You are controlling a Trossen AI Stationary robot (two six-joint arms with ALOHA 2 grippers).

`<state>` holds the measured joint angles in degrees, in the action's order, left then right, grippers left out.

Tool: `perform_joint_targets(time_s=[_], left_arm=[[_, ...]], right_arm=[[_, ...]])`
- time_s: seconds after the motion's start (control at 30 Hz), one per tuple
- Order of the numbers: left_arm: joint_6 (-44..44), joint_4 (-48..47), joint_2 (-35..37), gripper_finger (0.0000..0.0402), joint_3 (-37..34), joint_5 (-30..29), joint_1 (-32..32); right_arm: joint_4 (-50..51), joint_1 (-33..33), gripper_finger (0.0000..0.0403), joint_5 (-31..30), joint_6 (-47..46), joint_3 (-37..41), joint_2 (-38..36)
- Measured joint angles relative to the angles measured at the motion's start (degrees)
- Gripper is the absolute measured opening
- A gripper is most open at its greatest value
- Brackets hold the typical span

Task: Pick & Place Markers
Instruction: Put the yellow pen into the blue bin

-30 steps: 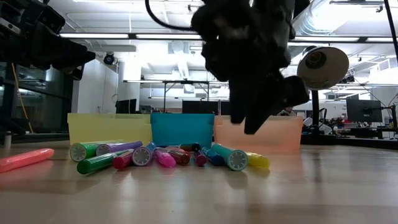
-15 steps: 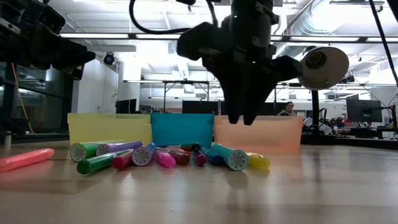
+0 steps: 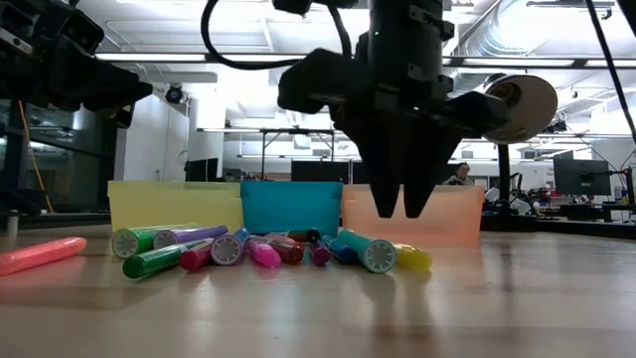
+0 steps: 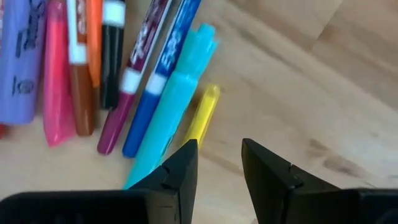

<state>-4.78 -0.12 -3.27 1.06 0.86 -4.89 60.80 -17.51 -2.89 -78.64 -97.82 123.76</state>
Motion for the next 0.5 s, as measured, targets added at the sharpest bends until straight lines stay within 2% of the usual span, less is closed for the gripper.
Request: perform_joint_targets(time_s=[0.5], left_arm=[[0.0,0.0,0.0,0.0104,0.0,0.0,0.0]], right_arm=[[-2.8,-0.5,0.0114,0.3,-0.9,0.1,1.7]])
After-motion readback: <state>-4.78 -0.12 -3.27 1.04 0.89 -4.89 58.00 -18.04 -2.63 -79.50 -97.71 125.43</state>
